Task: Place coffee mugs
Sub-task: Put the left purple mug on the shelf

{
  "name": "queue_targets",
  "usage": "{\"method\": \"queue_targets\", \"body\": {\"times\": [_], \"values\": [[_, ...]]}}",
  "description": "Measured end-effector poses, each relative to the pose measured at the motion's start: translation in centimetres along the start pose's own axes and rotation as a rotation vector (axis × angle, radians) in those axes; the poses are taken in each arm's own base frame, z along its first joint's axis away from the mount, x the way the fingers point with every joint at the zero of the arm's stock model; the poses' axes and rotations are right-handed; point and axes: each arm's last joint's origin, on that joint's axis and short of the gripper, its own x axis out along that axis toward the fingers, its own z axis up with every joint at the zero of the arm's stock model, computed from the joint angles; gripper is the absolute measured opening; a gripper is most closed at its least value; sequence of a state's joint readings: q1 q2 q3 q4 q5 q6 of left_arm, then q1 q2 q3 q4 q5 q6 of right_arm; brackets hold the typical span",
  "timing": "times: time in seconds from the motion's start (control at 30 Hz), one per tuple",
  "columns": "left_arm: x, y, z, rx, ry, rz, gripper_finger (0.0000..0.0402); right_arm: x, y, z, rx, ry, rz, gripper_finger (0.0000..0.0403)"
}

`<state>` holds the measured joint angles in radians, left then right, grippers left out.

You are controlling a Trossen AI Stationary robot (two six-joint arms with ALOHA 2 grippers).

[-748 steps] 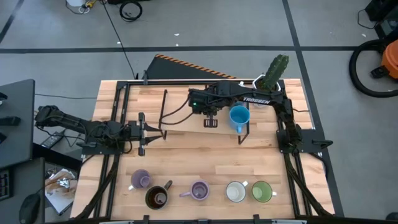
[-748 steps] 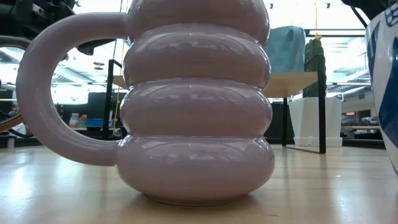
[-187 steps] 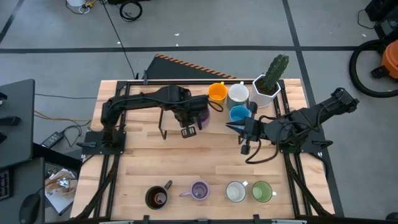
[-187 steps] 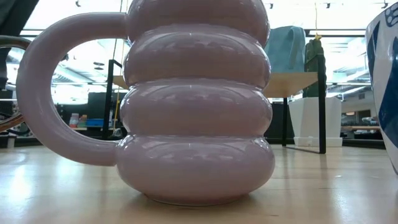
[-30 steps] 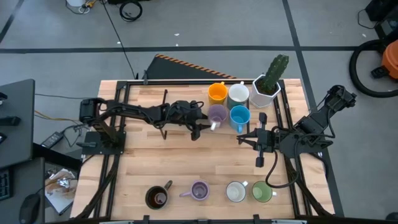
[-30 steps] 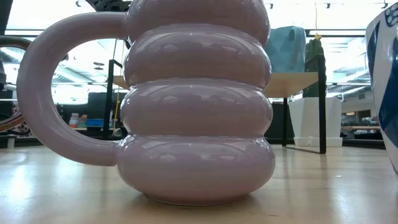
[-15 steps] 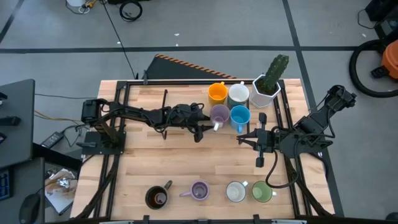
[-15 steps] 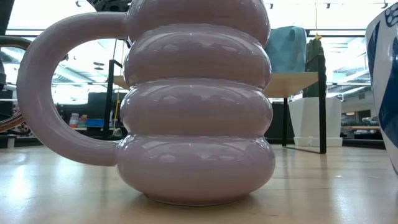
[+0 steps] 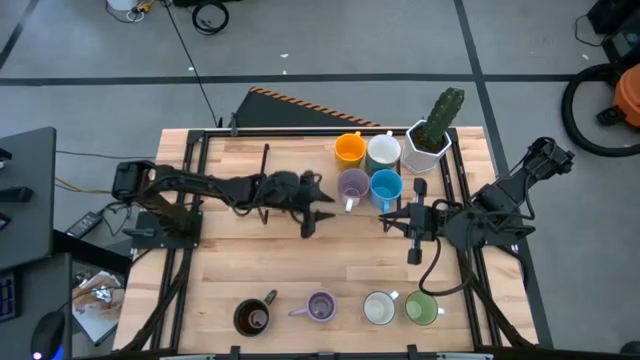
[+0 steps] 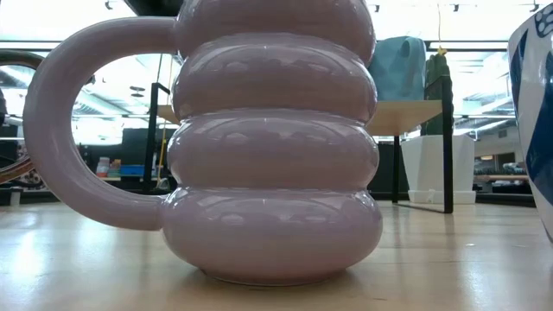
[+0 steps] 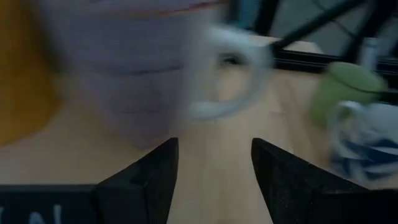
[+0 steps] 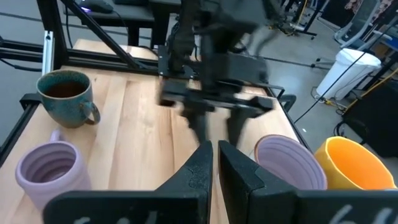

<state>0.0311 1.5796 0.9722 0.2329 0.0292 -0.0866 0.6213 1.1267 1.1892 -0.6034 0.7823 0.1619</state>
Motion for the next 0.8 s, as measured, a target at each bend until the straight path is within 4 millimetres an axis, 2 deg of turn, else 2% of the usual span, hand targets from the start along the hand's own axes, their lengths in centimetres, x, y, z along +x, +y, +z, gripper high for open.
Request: {"method": "queue_targets", "body": {"times": [0.17,0.33,0.8], "values": [[0.0,-2.4,0.1,0.066,-0.035,-0.012,0.021,0.2,-0.3,0.0,0.001,0.01,-0.006,0.0032],[0.4,-3.7,0.5,0.152,-0.132,0.083,0.021,0.5,-0.4,0.0,0.008,0.019,0.018,0.0032],[2.5,-3.8,-0.3,0.112,-0.231,0.082,0.021,0.5,-0.5,0.0,0.002,0.019,0.018,0.0032]]}}
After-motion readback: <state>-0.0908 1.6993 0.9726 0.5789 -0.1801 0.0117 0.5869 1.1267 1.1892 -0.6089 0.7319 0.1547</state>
